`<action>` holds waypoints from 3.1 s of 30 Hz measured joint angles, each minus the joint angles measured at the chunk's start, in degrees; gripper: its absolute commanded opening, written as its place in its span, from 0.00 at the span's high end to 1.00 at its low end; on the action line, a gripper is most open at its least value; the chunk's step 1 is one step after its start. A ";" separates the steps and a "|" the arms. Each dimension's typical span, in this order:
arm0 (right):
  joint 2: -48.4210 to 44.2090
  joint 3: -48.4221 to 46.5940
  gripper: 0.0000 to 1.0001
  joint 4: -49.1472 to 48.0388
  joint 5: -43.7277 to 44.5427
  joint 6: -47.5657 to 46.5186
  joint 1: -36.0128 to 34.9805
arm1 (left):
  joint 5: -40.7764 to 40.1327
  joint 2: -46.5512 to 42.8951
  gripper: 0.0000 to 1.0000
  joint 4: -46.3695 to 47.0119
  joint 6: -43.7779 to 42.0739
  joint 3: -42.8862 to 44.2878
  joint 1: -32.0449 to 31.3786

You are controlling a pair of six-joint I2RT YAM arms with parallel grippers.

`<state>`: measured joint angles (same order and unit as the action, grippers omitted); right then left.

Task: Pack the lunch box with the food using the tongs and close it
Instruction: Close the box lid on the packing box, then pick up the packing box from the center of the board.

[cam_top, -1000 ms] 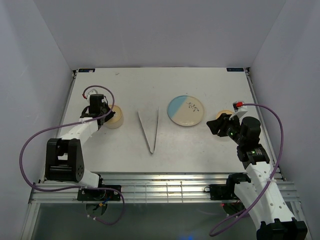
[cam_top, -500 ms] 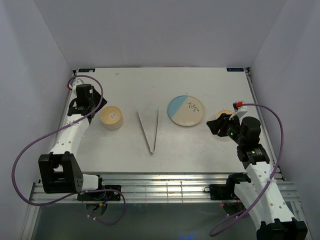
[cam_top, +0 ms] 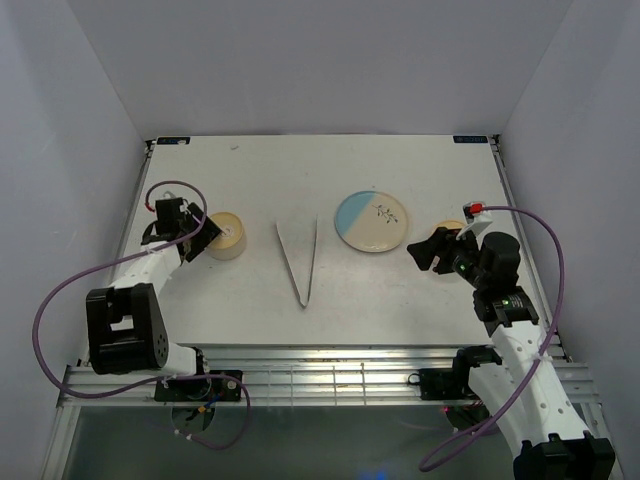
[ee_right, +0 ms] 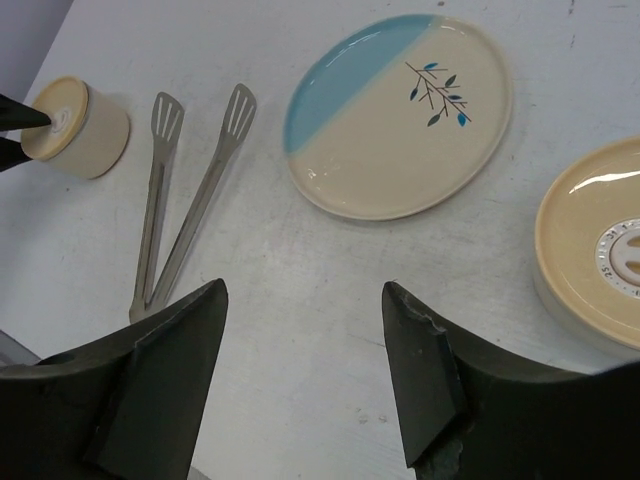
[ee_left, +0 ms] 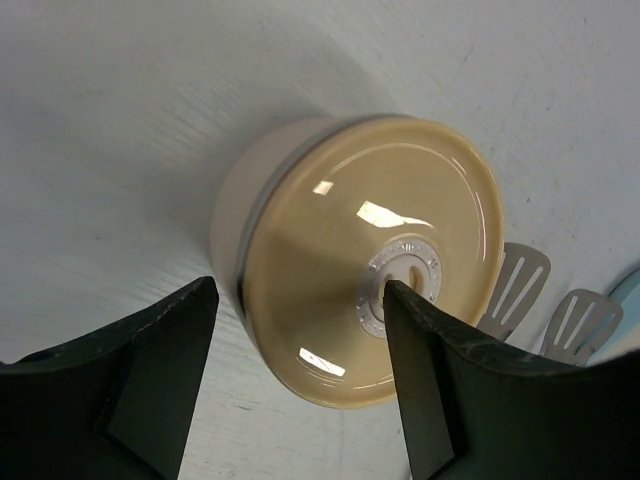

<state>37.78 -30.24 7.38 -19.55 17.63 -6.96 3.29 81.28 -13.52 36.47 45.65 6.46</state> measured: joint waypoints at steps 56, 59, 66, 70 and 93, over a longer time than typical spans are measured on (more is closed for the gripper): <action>95.62 -82.23 0.28 4.85 3.41 -0.20 -41.92 | -5.84 -8.85 0.30 10.75 2.69 -11.78 -3.89; 95.73 -82.23 0.29 3.04 2.71 0.26 -41.99 | -5.68 -8.83 0.29 11.58 2.56 -12.92 -3.87; 97.83 -82.60 0.29 -0.83 3.78 3.37 -42.29 | -4.76 -8.57 0.29 13.81 2.25 -13.03 -3.04; 100.00 -82.60 0.30 -2.58 3.69 6.08 -42.32 | -4.26 -8.33 0.30 15.37 1.90 -13.03 -2.80; 92.19 -69.05 0.88 -12.39 5.66 9.29 -42.16 | 4.39 -9.22 0.95 19.78 0.42 -15.45 -1.62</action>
<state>129.97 -99.29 -5.02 -13.89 26.92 -49.12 7.68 72.05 6.26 36.88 30.20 4.84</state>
